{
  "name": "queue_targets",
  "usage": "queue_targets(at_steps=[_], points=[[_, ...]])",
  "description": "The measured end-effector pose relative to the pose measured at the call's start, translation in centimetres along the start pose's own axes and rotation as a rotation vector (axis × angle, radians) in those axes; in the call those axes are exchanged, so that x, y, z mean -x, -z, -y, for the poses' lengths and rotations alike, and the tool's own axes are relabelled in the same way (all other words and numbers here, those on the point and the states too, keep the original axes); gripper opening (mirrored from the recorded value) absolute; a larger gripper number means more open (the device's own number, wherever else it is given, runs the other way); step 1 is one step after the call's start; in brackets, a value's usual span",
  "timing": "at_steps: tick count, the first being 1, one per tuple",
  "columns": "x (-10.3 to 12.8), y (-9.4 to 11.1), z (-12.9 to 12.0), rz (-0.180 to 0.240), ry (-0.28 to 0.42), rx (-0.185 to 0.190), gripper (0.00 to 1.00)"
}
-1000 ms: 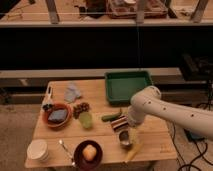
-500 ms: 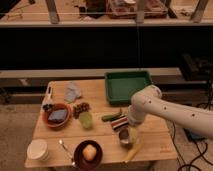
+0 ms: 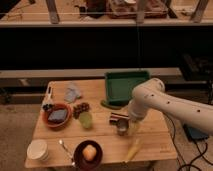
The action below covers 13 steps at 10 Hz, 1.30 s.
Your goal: Stack cups into tray
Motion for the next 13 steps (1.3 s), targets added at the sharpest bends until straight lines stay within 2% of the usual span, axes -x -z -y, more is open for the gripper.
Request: queue_targets(at_steps=[2, 4, 6, 9, 11, 13], points=[[0.0, -2.9, 0.0, 0.009, 0.007, 0.001, 0.8], [-0.1, -4.0, 0.1, 0.025, 0.005, 0.001, 0.8], [0.2, -3.2, 0.5, 0.03, 0.006, -0.006, 0.8], [0.8, 0.7, 0.8, 0.045, 0.005, -0.017, 0.8], [0.7, 1.7, 0.4, 0.053, 0.005, -0.022, 0.8], [1.2, 1.7, -0.9, 0.054, 0.021, -0.007, 0.8]])
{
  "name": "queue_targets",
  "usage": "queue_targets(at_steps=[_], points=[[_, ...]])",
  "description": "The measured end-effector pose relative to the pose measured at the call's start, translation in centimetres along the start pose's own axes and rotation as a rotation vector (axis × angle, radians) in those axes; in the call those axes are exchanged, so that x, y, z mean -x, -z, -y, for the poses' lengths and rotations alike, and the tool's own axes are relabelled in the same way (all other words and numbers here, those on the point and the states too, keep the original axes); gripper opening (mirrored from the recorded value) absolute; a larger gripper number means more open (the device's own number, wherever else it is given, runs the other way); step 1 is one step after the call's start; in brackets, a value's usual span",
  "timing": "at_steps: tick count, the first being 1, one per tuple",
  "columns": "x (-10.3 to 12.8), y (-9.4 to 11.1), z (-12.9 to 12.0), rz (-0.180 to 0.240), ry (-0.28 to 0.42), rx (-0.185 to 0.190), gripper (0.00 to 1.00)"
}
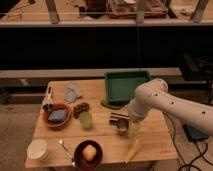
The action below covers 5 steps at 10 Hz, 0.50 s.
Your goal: Stack cups into tray
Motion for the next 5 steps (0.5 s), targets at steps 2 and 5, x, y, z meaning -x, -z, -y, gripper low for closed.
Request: queue_targets(at_steps=[2, 5], points=[[0.0, -1.0, -2.6, 0.003, 0.011, 0.023, 0.8], [0.2, -2.2, -3.6, 0.006, 0.027, 0.036, 0.8]])
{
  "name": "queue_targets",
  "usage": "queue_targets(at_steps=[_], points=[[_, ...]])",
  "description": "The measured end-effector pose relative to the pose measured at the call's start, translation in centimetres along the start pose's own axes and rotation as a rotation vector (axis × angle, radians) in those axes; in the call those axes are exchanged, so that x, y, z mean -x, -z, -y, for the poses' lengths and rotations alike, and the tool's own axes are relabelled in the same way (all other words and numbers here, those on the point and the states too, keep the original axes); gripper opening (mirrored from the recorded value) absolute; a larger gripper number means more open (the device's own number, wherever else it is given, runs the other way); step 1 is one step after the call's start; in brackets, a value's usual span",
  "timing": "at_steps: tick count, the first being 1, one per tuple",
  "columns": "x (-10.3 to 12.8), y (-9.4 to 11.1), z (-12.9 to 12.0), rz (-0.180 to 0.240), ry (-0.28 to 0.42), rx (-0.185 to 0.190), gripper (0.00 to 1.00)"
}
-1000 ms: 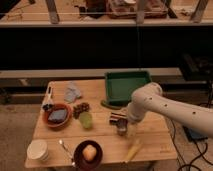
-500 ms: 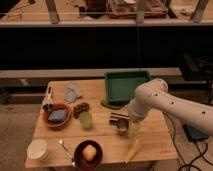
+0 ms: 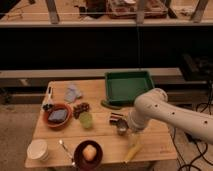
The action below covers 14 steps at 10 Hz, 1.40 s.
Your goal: Stack cups into tray
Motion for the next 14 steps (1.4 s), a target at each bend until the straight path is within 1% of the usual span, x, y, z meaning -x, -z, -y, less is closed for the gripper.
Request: queue_targets(at_steps=[3, 5, 6, 8, 9, 10, 11, 12, 13, 14], points=[[0.5, -0.5, -0.1, -0.005, 0.018, 0.004, 0.8], [0.8, -1.7, -0.2, -0.006, 0.031, 0.015, 0.8], [0.6, -2.6, -0.4, -0.008, 0.031, 0.022, 0.78], [0.6, -5.2, -0.2, -0.014, 0.043, 0.041, 0.61], [0.7, -6.2, -0.1, -0.011, 0.049, 0.043, 0.51], [0.9, -6.7, 0.0, -0.002, 0.057, 0.034, 0.4], [1.1, -6.7, 0.1, 0.008, 0.073, 0.022, 0.32], [1.5, -6.3, 0.2, 0.025, 0.093, 0.001, 0.21], [2.2, -5.1, 0.3, 0.054, 0.117, -0.016, 0.09], [2.8, -3.7, 0.4, 0.086, 0.142, -0.028, 0.02]])
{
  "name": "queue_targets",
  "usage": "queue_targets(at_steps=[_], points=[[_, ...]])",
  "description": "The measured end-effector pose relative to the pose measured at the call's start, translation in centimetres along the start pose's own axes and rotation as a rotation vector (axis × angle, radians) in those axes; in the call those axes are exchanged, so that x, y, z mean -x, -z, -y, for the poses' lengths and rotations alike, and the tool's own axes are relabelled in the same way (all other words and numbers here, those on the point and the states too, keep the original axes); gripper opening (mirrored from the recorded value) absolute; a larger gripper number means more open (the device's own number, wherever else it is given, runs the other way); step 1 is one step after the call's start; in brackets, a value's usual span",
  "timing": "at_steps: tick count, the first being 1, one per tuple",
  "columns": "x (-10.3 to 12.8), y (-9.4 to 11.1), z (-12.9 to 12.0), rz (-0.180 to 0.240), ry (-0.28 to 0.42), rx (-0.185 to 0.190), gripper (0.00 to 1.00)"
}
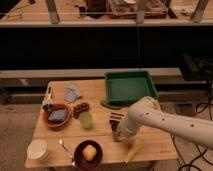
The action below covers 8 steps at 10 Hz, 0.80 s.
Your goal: Stack cups into tray
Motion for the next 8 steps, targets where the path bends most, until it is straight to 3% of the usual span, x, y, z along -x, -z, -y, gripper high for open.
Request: queue_targets(at_steps=[2, 4, 6, 8], points=[[2.0, 3.2, 0.6, 0.046, 0.062, -0.038, 0.0], [5.2, 6.6, 2.0, 0.073, 0.137, -0.124, 0.0], [8.6, 7.7, 4.5, 0.09, 0.206, -0.199, 0.0], [11.5, 7.1, 7.4, 0.094, 0.256, -0.242, 0.0]])
